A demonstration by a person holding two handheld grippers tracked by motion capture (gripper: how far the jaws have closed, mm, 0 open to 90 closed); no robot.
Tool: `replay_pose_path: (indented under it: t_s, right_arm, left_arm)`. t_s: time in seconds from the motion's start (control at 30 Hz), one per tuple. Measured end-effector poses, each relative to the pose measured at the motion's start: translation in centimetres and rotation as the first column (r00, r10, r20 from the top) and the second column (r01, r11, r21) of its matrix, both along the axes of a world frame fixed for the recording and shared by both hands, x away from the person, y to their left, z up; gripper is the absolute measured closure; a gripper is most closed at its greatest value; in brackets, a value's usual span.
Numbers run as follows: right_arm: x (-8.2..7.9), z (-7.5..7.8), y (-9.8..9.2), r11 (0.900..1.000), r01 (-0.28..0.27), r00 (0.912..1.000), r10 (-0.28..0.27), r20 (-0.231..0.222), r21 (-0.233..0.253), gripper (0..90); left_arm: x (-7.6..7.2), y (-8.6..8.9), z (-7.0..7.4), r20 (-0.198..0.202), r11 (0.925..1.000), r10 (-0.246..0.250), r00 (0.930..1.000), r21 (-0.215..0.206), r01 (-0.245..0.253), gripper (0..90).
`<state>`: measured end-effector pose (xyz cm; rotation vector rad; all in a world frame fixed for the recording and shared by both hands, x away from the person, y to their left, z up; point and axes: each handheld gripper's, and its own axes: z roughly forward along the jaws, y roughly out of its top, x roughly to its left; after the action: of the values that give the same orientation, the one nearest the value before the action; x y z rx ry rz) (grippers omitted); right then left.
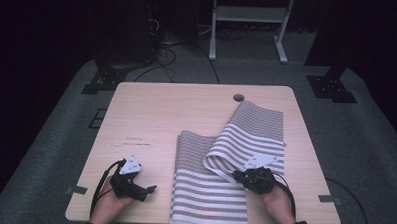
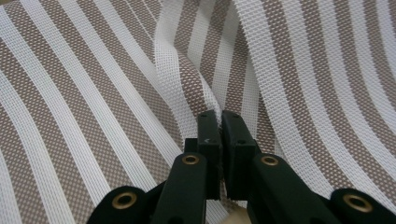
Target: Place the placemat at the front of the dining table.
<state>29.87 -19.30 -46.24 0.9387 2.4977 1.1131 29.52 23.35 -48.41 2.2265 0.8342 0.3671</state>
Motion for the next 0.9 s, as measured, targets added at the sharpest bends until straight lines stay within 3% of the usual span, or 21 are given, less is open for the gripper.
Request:
replay_pose_path:
  t_s: [0.3,0.9]
  right_arm:
    - [-0.2,0.8,-4.1,0.996,0.087,0.9961,-0.087,-0.014,0.012,86.7]
    - [0.0,0.8,-8.7,0.983,0.182,0.9816,-0.184,-0.051,-0.038,86.3]
  left_arm:
    - [0.0,0.0,0.0,0.001,1.0000,-0.001,1.0000,0.000,0.001,0.0]
    - [0.0,0.0,0.0,0.000,1.0000,0.000,1.0000,0.000,0.000,0.0]
